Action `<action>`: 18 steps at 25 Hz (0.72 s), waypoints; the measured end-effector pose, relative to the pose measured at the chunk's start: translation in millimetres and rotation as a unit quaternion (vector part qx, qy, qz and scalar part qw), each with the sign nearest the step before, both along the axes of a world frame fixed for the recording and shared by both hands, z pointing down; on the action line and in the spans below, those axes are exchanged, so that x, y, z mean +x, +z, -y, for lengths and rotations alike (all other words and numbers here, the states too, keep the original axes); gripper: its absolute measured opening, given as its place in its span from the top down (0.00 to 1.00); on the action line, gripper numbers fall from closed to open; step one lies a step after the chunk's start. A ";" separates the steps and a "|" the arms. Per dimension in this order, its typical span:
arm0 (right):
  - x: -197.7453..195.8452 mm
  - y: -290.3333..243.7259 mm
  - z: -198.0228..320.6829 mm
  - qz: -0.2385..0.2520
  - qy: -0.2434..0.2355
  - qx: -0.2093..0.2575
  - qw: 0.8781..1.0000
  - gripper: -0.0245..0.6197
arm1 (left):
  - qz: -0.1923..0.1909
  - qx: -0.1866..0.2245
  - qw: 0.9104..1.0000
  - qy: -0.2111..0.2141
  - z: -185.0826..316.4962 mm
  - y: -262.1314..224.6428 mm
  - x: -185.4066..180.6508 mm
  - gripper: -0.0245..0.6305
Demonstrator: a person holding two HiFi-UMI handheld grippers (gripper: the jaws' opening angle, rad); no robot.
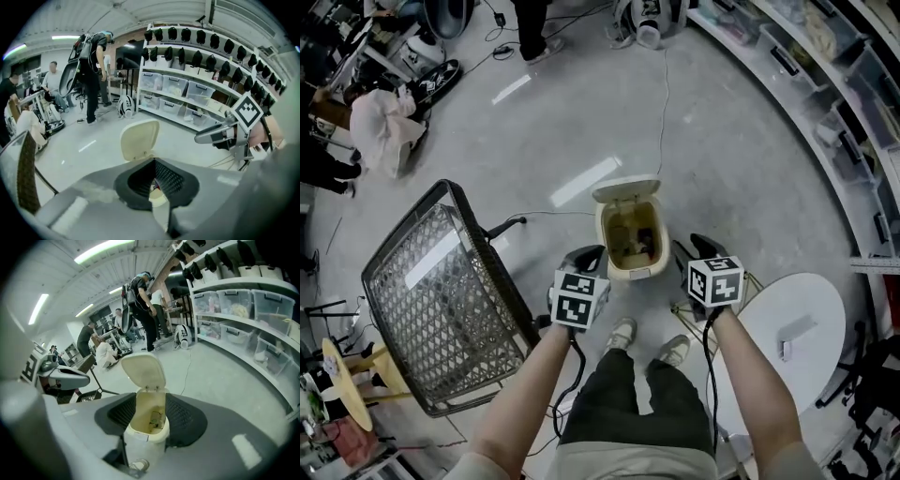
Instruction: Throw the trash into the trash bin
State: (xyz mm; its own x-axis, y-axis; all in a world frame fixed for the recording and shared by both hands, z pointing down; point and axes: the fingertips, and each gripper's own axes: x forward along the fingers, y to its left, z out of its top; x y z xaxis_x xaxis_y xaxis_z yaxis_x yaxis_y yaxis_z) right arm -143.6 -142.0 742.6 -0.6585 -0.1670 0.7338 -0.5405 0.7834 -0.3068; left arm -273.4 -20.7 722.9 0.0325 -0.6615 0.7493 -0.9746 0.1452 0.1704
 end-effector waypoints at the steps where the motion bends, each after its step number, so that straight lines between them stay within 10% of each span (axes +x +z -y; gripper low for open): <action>1: 3.1 -18.2 3.2 0.011 0.009 0.008 1.000 0.65 | 0.007 0.006 1.000 0.007 3.2 -13.0 0.3 0.96; 18: 126.1 -317.7 0.7 0.131 0.118 0.170 0.970 0.64 | 0.072 0.154 0.978 0.123 46.4 -265.3 72.4 0.96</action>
